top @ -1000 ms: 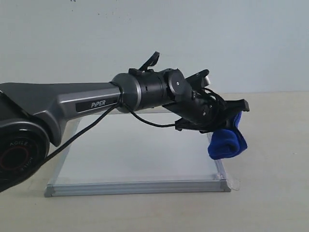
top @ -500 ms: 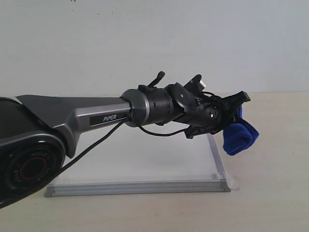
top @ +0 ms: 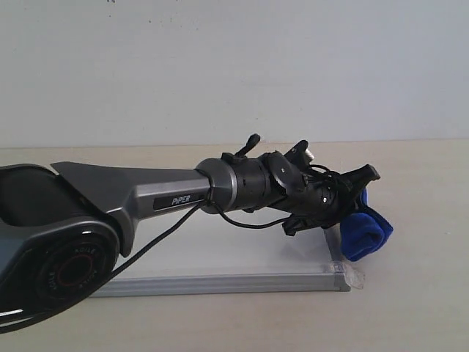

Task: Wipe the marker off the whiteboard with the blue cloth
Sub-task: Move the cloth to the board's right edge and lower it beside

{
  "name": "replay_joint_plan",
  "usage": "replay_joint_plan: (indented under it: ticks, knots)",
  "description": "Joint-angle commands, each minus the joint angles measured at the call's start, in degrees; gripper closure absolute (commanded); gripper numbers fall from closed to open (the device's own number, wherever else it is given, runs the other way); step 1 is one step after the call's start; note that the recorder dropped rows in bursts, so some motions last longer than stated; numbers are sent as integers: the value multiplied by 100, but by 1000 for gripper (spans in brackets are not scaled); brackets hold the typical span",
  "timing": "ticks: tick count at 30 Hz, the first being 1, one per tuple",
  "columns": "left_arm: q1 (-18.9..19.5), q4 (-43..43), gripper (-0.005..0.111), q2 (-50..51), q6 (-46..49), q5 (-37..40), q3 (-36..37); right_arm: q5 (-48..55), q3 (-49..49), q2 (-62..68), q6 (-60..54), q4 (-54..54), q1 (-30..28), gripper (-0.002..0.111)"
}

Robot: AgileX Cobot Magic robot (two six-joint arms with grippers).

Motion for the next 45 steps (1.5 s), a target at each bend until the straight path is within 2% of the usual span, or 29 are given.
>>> replay_joint_plan:
  ticks: [1, 32, 34, 40, 45]
  knots:
    - [-22, -40, 103, -26, -74, -35, -47, -43, -5, -24, 0, 7, -13, 108]
    - [-22, 267, 102, -19, -320, -139, 90, -43, -5, -24, 0, 7, -13, 108]
    - [-22, 267, 99, -19, -320, -127, 90, -43, -5, -24, 0, 7, -13, 108]
    - [-22, 267, 76, -19, -320, -99, 90, -43, -5, -24, 0, 7, -13, 108]
    - [-22, 267, 72, -19, -320, -99, 90, -43, -5, -24, 0, 7, -13, 108]
